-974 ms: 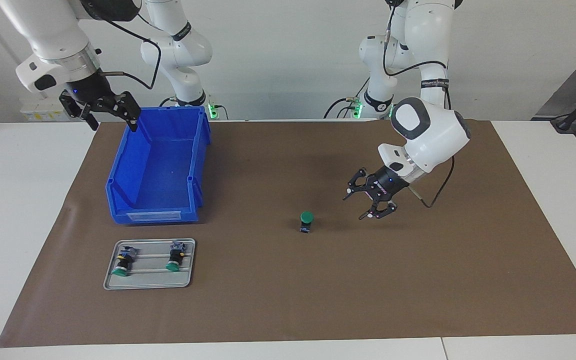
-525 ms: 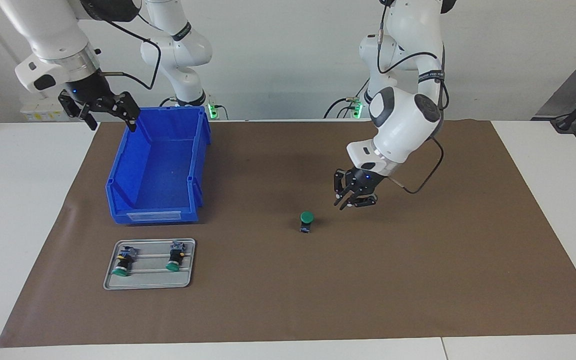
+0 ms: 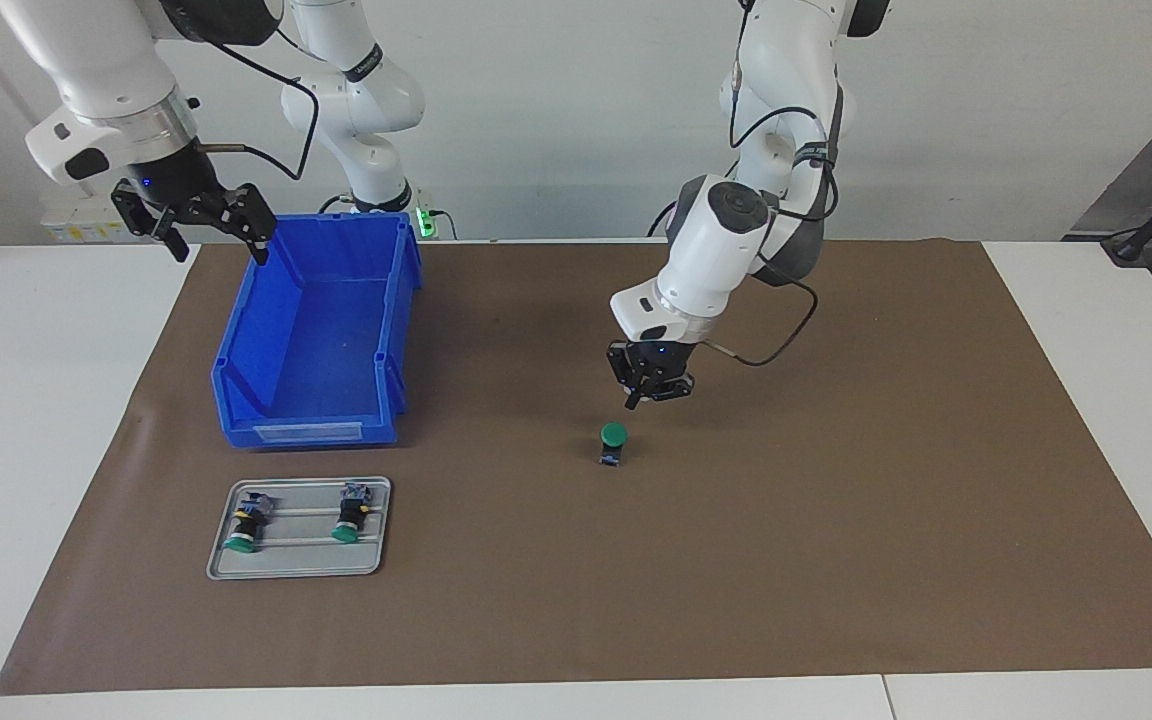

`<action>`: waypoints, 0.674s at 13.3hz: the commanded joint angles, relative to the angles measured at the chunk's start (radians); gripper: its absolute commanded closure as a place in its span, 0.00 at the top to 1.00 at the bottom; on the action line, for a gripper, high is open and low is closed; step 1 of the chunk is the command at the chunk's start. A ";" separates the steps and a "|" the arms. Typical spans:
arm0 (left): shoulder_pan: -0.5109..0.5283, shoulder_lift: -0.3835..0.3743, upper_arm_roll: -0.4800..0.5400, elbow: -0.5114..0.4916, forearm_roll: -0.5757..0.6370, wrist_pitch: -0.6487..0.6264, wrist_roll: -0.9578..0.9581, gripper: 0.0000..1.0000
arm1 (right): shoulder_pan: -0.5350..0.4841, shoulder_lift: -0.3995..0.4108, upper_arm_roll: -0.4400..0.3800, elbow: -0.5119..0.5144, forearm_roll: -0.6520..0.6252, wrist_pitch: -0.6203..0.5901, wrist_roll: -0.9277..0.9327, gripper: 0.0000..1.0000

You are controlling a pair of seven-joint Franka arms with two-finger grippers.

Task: Place and press button with both arms
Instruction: 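Press down on the green button cap with the left gripper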

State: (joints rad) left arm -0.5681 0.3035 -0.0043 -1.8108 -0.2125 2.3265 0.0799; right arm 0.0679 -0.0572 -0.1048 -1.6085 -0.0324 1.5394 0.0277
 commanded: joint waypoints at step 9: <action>-0.027 0.149 0.020 0.148 0.140 0.013 -0.043 0.00 | -0.008 -0.010 0.002 -0.011 -0.012 0.013 -0.029 1.00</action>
State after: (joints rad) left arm -0.5822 0.4368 0.0030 -1.6770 -0.1035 2.3282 0.0598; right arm 0.0679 -0.0572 -0.1048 -1.6085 -0.0324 1.5394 0.0277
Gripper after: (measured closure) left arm 0.991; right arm 0.000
